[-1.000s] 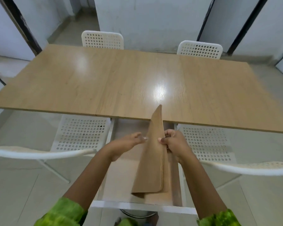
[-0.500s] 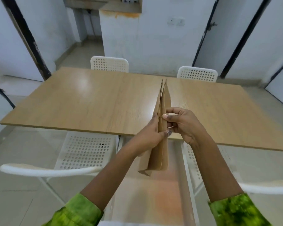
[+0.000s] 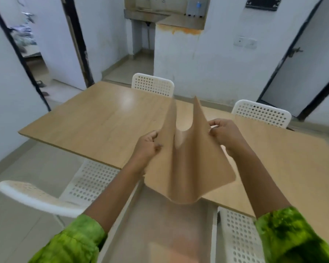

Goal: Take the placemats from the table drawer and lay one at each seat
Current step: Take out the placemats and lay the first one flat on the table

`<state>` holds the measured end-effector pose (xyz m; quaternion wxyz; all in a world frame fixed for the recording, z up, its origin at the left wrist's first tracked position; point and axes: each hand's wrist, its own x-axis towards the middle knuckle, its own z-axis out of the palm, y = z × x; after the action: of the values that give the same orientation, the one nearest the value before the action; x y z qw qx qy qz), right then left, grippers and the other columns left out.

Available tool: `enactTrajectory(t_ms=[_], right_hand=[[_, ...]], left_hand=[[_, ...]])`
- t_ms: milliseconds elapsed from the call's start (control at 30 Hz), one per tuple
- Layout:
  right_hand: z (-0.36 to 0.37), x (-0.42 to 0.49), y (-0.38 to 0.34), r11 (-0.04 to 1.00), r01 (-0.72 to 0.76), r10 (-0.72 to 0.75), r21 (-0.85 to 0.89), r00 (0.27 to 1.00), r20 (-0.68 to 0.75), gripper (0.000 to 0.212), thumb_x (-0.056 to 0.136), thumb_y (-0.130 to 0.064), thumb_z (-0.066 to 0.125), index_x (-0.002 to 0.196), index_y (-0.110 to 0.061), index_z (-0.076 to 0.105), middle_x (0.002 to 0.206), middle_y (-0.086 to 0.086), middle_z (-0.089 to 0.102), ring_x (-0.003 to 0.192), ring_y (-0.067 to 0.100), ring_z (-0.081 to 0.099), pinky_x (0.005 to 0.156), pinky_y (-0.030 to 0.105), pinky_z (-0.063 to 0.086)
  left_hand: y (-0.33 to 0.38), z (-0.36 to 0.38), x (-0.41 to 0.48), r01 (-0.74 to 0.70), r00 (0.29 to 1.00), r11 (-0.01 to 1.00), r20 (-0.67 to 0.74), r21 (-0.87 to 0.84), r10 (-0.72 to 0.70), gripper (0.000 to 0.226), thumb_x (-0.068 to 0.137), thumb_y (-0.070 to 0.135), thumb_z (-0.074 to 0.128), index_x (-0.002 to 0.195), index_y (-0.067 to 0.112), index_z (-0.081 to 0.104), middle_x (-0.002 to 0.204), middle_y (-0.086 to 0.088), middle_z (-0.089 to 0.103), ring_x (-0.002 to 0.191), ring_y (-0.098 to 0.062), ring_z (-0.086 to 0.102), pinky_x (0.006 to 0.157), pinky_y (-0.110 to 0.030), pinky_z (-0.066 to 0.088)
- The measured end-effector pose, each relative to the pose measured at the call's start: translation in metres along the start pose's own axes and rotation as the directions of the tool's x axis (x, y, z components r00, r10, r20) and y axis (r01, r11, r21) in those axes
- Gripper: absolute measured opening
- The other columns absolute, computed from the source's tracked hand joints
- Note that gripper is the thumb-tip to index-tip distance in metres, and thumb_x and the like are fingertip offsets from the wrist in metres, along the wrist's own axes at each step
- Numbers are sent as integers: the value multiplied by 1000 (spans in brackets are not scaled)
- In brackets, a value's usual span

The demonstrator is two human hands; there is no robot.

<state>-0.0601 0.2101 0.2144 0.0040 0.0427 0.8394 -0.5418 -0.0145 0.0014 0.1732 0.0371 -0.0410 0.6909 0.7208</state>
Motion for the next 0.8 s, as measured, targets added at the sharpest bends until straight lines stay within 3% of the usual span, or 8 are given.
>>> enactTrajectory(t_ms=[67, 133, 267, 367, 467, 633, 733, 800], right_hand=[[-11, 33, 7, 981, 43, -55, -188, 997, -56, 24, 69, -3, 49, 73, -18, 68, 85, 12, 68, 76, 26, 63, 75, 40, 55], [-18, 63, 12, 940, 35, -70, -339, 993, -92, 26, 77, -6, 47, 86, -14, 70, 101, 12, 69, 90, 29, 63, 81, 40, 53], [-12, 115, 22, 874, 20, -98, -485, 986, -137, 29, 85, -11, 43, 100, -13, 67, 113, 10, 65, 100, 29, 59, 77, 35, 46], [1, 148, 35, 841, -11, -98, -541, 980, -172, 33, 86, -9, 41, 107, -17, 65, 114, 11, 65, 103, 31, 58, 72, 30, 39], [8, 176, 52, 790, -54, -103, -611, 970, -219, 36, 87, -6, 36, 110, -15, 61, 113, 12, 64, 104, 33, 55, 75, 33, 39], [10, 196, 88, 626, -124, -125, -770, 958, -256, 42, 89, -4, 38, 128, -15, 49, 127, 15, 52, 119, 33, 43, 95, 42, 35], [18, 194, 111, 629, -168, -59, -759, 963, -262, 48, 87, -3, 43, 132, -17, 48, 138, 12, 46, 128, 29, 39, 102, 43, 31], [26, 188, 125, 654, -191, 16, -732, 971, -239, 46, 87, -3, 44, 130, -17, 52, 134, 11, 49, 126, 29, 42, 100, 41, 33]], left_hand=[[-12, -13, 13, 53, 989, 990, -134, -128, -70, 42, 81, -16, 41, 109, 9, 59, 100, -11, 64, 75, -22, 62, 64, -28, 51], [-30, -23, 25, 87, 952, 969, -267, -232, -150, 41, 79, -16, 40, 103, 10, 61, 98, -13, 65, 82, -28, 60, 73, -37, 49], [-76, -25, 41, 140, 859, 933, -428, -331, -280, 40, 81, -11, 42, 111, 4, 62, 89, -8, 68, 76, -25, 61, 74, -39, 52], [-110, -22, 53, 180, 827, 896, -430, -407, -362, 40, 86, -10, 41, 117, 7, 60, 94, -5, 69, 81, -22, 62, 70, -33, 51], [-128, -14, 68, 219, 794, 886, -453, -409, -405, 40, 86, -13, 41, 116, 5, 60, 98, -9, 67, 86, -25, 60, 73, -32, 49], [-148, -8, 80, 262, 735, 904, -537, -338, -414, 48, 86, -13, 38, 123, 10, 58, 90, 2, 66, 75, -14, 60, 68, -27, 49], [-156, -7, 85, 265, 713, 921, -585, -285, -386, 48, 85, -12, 41, 122, 14, 58, 82, 11, 63, 72, -12, 60, 67, -28, 49], [-157, -5, 87, 269, 705, 929, -606, -253, -369, 48, 83, -11, 41, 118, 15, 61, 86, 7, 66, 74, -16, 62, 70, -31, 50]])
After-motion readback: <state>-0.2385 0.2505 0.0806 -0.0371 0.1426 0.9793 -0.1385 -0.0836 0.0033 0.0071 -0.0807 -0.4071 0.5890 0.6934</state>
